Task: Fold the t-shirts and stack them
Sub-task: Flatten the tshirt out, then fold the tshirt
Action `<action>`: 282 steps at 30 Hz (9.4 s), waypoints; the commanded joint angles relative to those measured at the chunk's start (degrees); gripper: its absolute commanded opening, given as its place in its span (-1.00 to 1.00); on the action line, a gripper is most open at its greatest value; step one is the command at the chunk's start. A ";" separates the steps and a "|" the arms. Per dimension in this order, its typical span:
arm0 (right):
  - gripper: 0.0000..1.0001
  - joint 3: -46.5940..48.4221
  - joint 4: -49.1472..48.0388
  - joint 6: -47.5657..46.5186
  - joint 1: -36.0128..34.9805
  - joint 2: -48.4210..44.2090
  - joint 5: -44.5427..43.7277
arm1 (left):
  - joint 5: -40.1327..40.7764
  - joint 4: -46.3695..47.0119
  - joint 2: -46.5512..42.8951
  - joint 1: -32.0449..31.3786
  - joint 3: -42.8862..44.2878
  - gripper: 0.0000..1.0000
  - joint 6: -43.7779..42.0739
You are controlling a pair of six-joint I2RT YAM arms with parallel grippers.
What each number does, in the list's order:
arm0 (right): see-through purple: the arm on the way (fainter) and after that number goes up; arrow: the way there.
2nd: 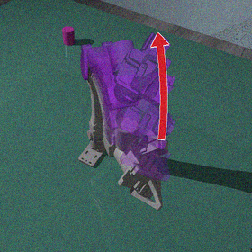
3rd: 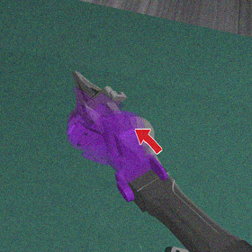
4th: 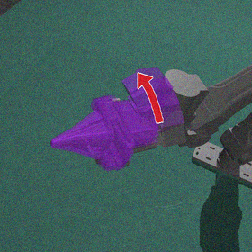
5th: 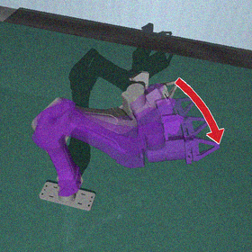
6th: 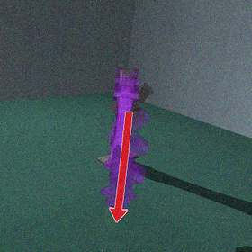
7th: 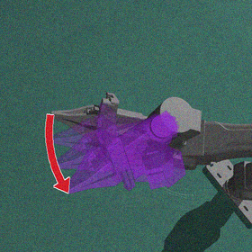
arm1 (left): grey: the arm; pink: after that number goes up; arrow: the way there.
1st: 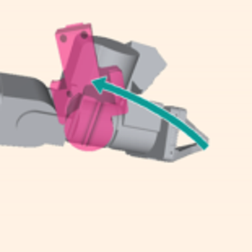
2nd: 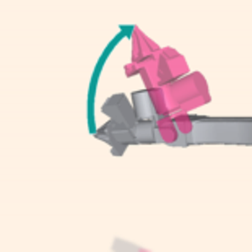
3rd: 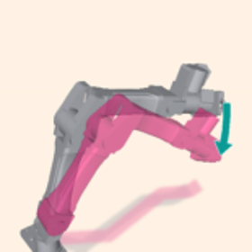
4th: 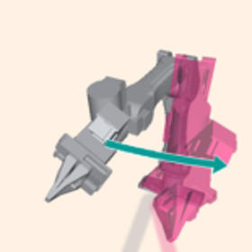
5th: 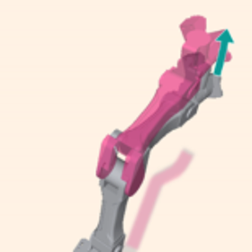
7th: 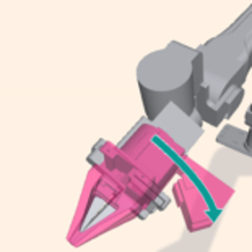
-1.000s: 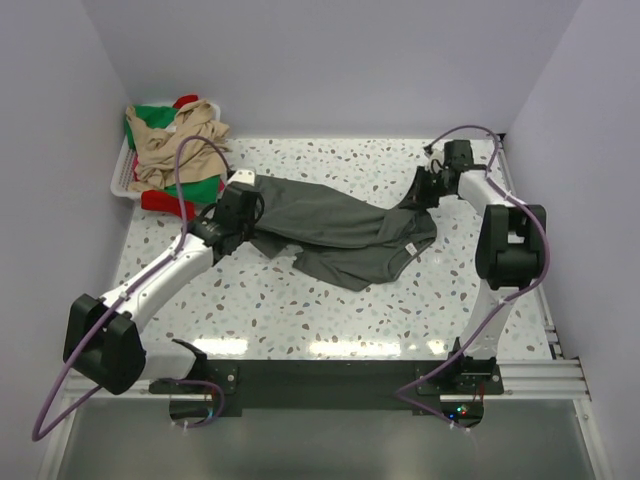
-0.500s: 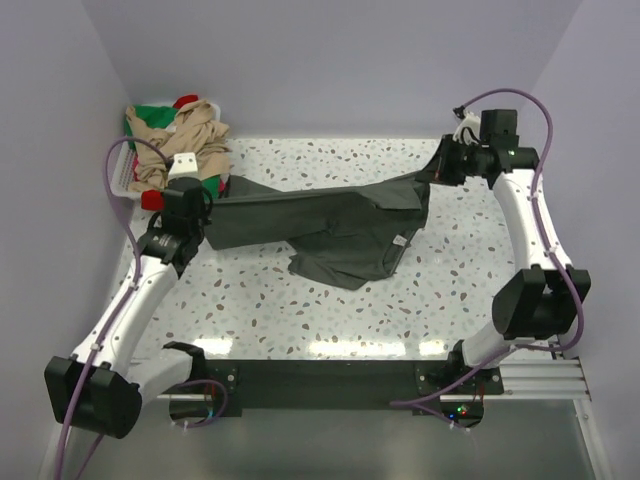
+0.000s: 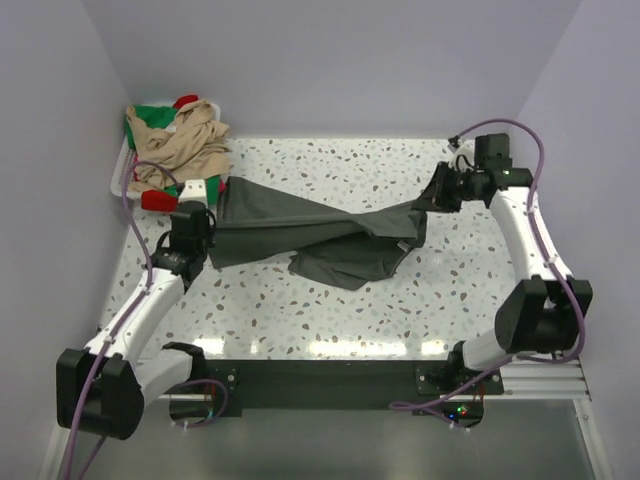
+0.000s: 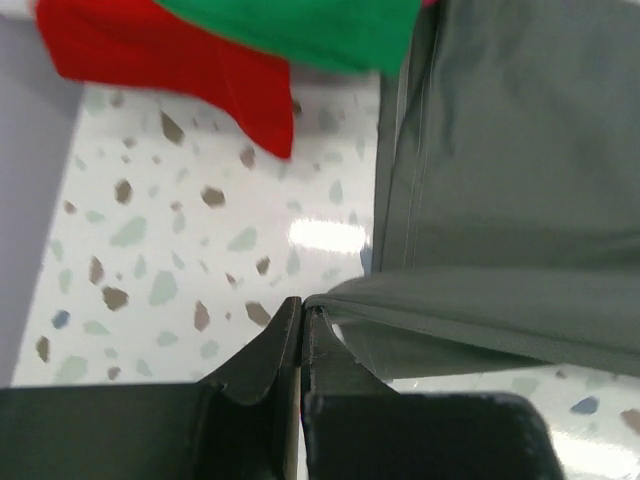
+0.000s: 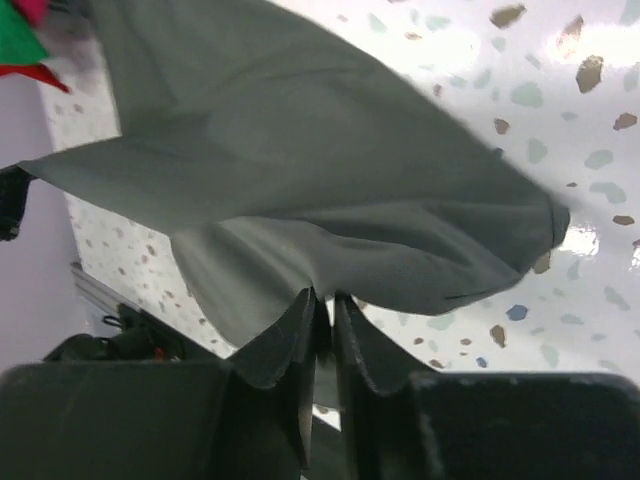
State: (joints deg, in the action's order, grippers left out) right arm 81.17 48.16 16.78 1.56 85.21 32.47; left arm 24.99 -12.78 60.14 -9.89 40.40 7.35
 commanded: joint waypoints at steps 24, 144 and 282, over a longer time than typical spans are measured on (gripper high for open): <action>-0.08 -19.55 -11.25 -2.10 -6.13 13.66 -5.65 | -10.67 8.29 7.80 0.57 -6.83 -1.00 -0.41; -1.00 41.73 -25.57 -11.15 -2.00 -12.97 -40.29 | -30.70 -5.77 5.06 -1.10 55.84 -1.00 3.02; 0.86 -16.99 -3.17 5.98 -5.95 3.74 -21.48 | -23.41 3.73 27.31 -4.09 1.16 -1.00 20.33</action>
State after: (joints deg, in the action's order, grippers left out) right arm 67.59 42.09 20.53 -3.33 91.11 11.79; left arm 2.90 -7.90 85.86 -15.09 39.62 29.28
